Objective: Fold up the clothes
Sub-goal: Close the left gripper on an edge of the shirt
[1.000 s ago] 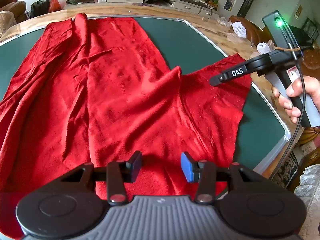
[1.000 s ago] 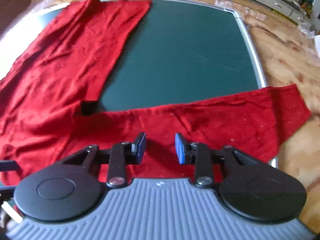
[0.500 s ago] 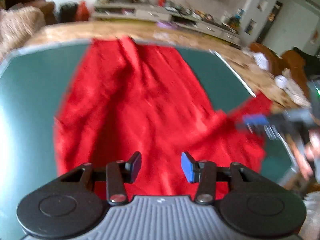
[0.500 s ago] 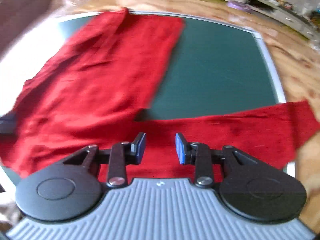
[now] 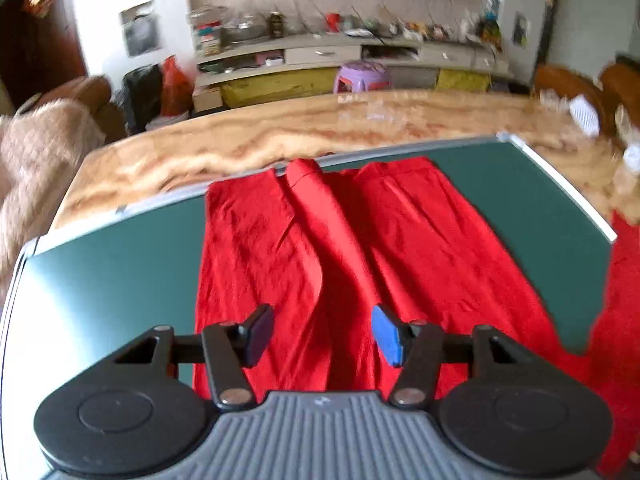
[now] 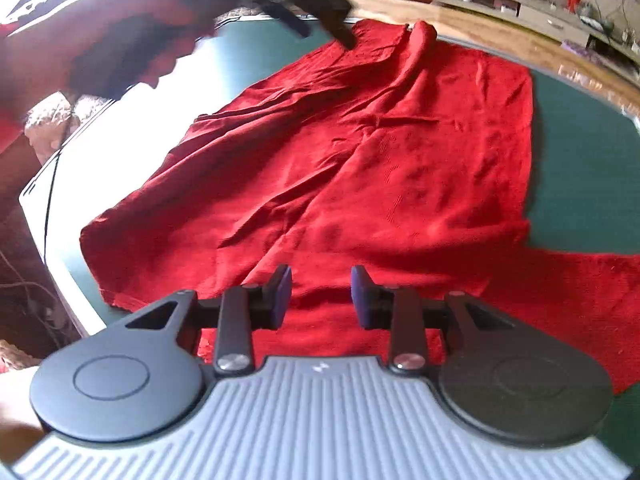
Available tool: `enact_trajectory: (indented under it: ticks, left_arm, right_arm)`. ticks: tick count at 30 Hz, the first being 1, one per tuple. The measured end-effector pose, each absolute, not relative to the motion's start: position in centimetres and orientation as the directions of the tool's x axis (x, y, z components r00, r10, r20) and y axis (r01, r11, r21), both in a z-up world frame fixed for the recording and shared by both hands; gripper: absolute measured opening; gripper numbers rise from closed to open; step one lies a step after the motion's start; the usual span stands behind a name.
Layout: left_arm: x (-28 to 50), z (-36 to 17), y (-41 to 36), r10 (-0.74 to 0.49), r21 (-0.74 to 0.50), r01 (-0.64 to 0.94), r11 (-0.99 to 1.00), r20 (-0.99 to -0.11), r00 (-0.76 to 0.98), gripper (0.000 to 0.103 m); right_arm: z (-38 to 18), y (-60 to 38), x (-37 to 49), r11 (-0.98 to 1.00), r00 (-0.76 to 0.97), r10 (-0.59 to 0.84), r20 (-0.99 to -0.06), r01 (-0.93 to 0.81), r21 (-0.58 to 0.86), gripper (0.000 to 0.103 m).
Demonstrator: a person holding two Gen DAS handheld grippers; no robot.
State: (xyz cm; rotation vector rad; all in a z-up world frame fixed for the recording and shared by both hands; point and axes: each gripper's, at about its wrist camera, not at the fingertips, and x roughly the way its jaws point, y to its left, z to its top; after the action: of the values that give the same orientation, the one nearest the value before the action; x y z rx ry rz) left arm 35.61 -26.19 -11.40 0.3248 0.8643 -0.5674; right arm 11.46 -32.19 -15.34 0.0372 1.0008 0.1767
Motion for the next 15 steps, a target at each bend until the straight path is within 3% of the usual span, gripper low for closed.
enact_trajectory:
  ticks: [4,15]
  left_arm:
    - [38.0,-13.8,-30.0,-0.267,0.116,0.601,0.791,-0.818,0.509,0.054]
    - [39.1,-15.6,-30.6,-0.22,0.124,0.57,0.812,-0.84,0.496,0.023]
  right_arm:
    - [-15.8,-32.6,11.3,0.982,0.521,0.191,-0.832,-0.11,0.156,0.038]
    - [-17.1,-33.7,10.9,0.977,0.509,0.211,-0.835,-0.081,0.197,0.038]
